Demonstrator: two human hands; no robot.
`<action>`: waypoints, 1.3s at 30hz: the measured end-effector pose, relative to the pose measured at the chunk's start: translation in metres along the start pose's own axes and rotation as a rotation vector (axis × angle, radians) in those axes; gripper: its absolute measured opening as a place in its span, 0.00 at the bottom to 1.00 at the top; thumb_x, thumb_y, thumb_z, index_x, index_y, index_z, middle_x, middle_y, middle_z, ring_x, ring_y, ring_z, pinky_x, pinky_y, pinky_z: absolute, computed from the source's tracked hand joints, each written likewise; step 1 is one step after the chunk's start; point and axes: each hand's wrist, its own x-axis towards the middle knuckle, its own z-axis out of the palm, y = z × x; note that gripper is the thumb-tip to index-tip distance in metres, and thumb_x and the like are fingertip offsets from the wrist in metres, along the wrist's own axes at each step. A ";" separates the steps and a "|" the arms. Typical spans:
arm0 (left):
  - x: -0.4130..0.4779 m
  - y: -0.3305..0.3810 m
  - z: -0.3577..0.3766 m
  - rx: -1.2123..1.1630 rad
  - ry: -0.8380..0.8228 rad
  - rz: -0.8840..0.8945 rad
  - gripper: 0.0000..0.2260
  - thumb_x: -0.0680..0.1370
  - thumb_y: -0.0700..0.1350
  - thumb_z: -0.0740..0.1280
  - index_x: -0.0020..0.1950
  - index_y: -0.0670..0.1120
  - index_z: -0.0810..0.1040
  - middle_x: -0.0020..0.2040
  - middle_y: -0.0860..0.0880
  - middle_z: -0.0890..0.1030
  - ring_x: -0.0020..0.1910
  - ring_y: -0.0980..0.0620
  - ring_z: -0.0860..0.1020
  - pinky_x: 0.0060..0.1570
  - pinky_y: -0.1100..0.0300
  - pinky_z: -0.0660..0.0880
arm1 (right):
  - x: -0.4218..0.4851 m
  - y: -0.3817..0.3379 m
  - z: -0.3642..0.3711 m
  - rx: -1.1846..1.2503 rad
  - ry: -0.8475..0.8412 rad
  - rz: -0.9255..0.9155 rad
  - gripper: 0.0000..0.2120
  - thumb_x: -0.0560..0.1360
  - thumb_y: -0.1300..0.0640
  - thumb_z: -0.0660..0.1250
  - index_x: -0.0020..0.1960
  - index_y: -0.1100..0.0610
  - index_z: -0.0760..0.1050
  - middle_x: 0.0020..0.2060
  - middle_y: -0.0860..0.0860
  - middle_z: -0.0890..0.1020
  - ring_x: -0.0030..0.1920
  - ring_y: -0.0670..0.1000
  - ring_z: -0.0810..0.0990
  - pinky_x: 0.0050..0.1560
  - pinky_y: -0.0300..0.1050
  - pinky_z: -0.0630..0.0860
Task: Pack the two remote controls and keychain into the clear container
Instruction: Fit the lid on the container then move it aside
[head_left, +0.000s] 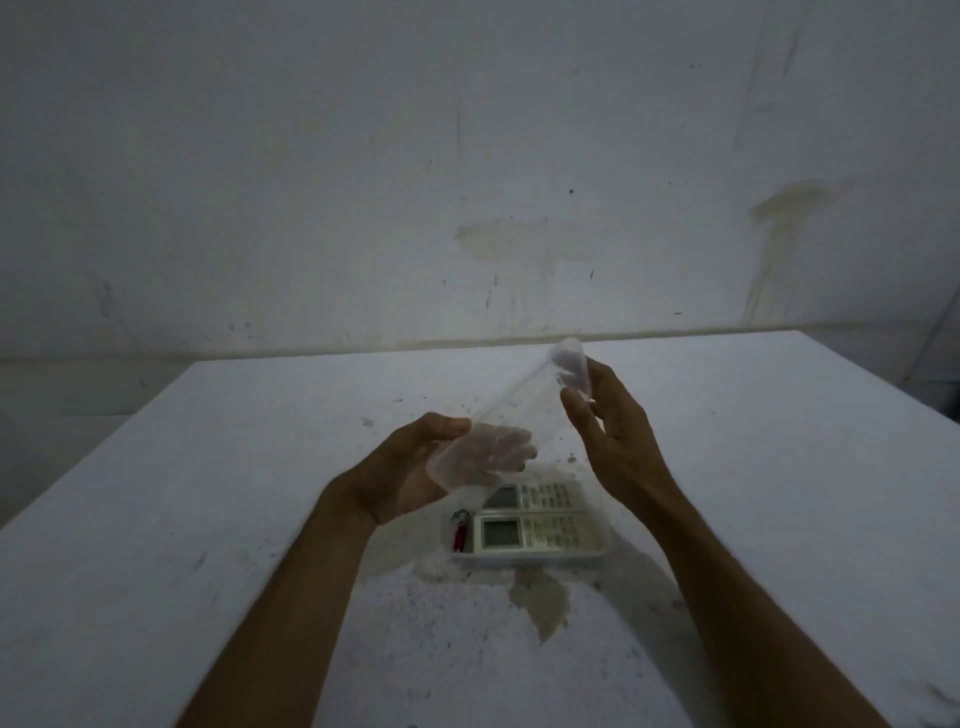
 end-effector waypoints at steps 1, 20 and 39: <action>0.000 0.003 0.001 -0.086 -0.050 -0.036 0.40 0.74 0.62 0.68 0.75 0.35 0.68 0.75 0.33 0.70 0.75 0.34 0.66 0.74 0.45 0.63 | 0.000 -0.003 -0.002 0.019 0.015 -0.007 0.17 0.83 0.50 0.61 0.70 0.53 0.72 0.64 0.45 0.81 0.61 0.40 0.79 0.58 0.39 0.78; -0.038 0.004 0.016 0.394 0.811 0.177 0.09 0.80 0.37 0.69 0.59 0.41 0.83 0.49 0.44 0.86 0.41 0.51 0.83 0.39 0.59 0.81 | -0.039 -0.026 -0.011 0.136 0.086 0.301 0.23 0.81 0.59 0.67 0.74 0.53 0.69 0.49 0.54 0.84 0.40 0.51 0.86 0.43 0.43 0.83; -0.021 -0.034 0.051 1.285 0.854 0.040 0.44 0.74 0.63 0.72 0.81 0.48 0.55 0.76 0.43 0.68 0.73 0.43 0.67 0.71 0.44 0.68 | -0.035 0.020 -0.006 -0.348 -0.067 0.440 0.14 0.82 0.53 0.64 0.65 0.51 0.80 0.57 0.51 0.83 0.51 0.48 0.79 0.57 0.46 0.77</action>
